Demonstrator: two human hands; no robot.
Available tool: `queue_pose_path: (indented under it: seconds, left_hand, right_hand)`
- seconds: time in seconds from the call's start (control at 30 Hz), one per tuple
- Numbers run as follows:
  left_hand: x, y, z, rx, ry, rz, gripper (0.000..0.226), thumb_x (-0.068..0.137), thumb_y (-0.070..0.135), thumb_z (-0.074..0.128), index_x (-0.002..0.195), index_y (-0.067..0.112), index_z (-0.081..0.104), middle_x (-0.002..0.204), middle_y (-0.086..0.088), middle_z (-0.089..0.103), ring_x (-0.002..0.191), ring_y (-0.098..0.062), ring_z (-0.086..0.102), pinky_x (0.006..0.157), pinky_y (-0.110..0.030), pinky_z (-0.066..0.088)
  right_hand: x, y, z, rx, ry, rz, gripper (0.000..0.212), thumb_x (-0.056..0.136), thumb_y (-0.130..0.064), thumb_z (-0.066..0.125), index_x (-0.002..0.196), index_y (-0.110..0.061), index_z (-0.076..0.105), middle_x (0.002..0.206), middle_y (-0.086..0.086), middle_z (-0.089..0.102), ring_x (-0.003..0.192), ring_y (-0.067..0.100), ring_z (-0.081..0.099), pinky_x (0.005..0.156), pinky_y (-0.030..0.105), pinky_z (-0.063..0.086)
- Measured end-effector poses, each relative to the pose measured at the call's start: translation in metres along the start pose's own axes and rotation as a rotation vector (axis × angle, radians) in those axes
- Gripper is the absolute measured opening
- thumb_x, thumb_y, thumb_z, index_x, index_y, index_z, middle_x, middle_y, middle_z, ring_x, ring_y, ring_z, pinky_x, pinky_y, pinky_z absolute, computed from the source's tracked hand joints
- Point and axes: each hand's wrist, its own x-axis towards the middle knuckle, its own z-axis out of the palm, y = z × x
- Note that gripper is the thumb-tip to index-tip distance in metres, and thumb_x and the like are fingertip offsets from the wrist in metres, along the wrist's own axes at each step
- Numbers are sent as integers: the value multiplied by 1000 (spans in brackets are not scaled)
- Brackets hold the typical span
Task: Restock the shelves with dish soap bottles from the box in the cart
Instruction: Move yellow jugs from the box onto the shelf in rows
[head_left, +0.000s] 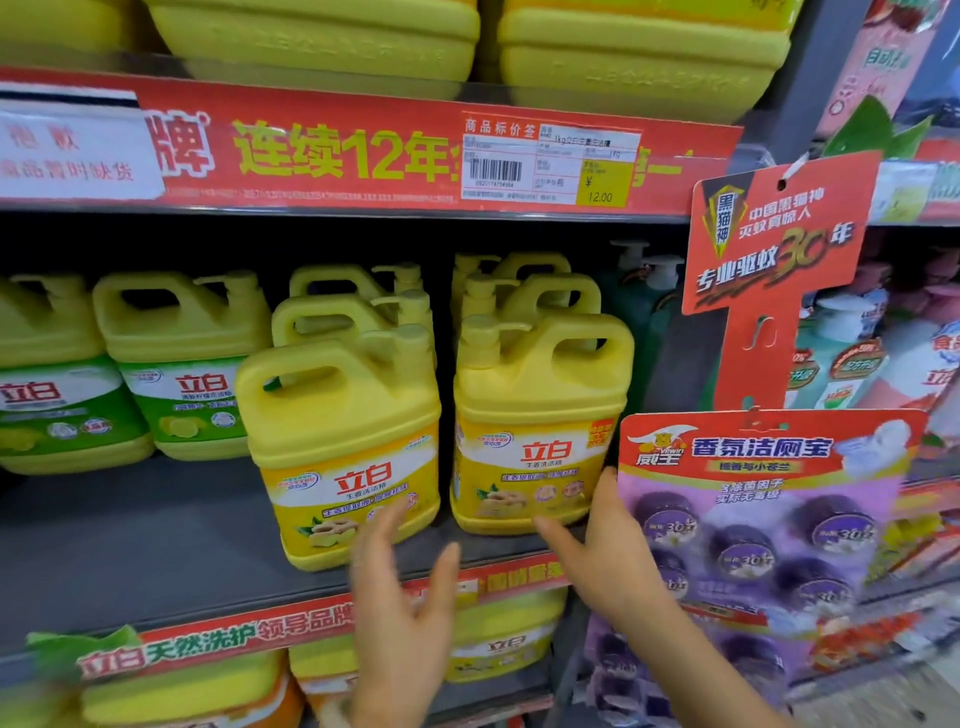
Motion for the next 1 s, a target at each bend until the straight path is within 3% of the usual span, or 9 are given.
queue_pose_path:
  seconds: [0.1,0.17,0.23,0.33,0.37,0.5,0.63,0.8,1.0]
  left_hand:
    - [17,-13,-39,-30,216,-41,71,67,3,82,120,32,43,127,-6,43,122,-12,46,98,-7,35]
    - [36,-15,-58,76,250,-83,87,62,10,86,134,11,38,134,-15,37,130,-24,39,104,-20,30]
    - [55,-17,-70,111,192,-118,98,58,17,89,138,6,34,138,-15,36,132,-26,37,108,-30,29]
    - [77,-19,-80,109,11,-127,109,40,52,86,133,20,40,132,-4,47,125,-20,46,104,-42,41]
    - [81,-18,-81,105,-28,-155,108,38,53,86,131,23,40,128,-2,50,121,-20,49,100,-43,45]
    - [91,-15,-82,98,-92,-221,94,51,16,92,129,15,41,107,3,59,103,-19,59,83,-32,47]
    - [104,-18,-92,87,-180,-230,82,48,11,92,116,20,47,93,15,60,87,-9,60,79,-29,49]
    - [118,-19,-101,32,-324,-240,74,50,2,89,110,19,49,92,10,65,82,-2,62,63,-16,50]
    - [121,-27,-102,1,-376,-237,77,51,7,89,113,25,48,101,8,65,92,-5,63,73,-21,52]
  right_hand:
    - [-15,6,12,-101,-24,-40,69,81,-35,69,137,-17,34,130,1,51,122,20,48,100,35,44]
    - [-24,2,21,-136,-70,-36,71,82,-40,67,139,-18,32,132,1,45,125,20,44,100,36,45]
    - [-31,-7,32,-179,-157,-77,72,85,-41,63,143,-18,26,137,-1,37,129,18,38,102,33,42]
    - [-39,-21,50,-176,-249,-176,70,88,-40,59,145,-21,24,141,-4,30,135,13,30,108,23,28]
    - [-40,-26,56,-155,-274,-193,70,88,-40,59,145,-21,23,142,-4,29,136,12,29,109,21,25]
    - [-37,-41,72,-78,-299,-192,76,90,-38,58,148,-22,12,151,-8,20,141,11,23,111,20,22]
    - [-29,-52,87,35,-268,-172,89,89,-37,61,151,-21,0,157,-8,10,144,9,16,115,24,23]
    - [-26,-57,99,97,-183,-117,90,87,-35,63,151,-24,0,156,-12,13,144,8,17,117,32,26]
    - [-26,-56,107,66,-135,-110,90,86,-34,64,151,-24,2,156,-13,13,143,10,18,116,33,26]
